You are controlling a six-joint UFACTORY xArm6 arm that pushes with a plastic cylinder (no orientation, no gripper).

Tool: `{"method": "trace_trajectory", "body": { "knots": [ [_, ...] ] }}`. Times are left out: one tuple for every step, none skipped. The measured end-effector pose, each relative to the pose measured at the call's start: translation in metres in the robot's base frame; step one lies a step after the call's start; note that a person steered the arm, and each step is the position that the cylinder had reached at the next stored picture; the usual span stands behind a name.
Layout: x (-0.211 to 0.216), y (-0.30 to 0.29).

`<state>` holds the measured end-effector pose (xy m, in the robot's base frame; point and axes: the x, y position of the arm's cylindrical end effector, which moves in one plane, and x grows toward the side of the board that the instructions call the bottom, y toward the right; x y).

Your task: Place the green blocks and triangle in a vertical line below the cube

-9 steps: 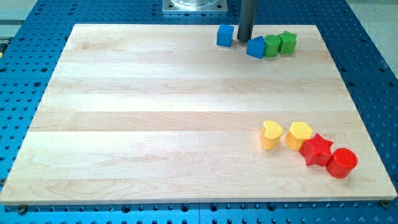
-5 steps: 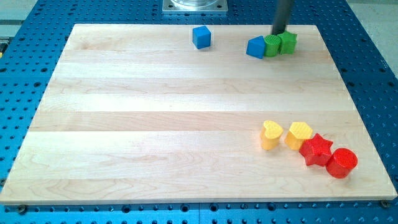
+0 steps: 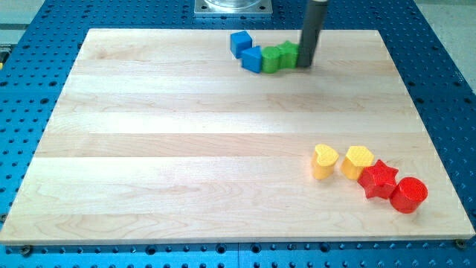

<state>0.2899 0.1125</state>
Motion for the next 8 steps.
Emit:
{"method": "trace_trajectory", "body": {
  "knots": [
    [-0.009, 0.024],
    [-0.030, 0.002],
    [-0.012, -0.039],
    [0.031, -0.102],
    [0.049, -0.078],
    [0.090, -0.061],
    [0.143, -0.130],
    [0.123, -0.237]
  ]
}}
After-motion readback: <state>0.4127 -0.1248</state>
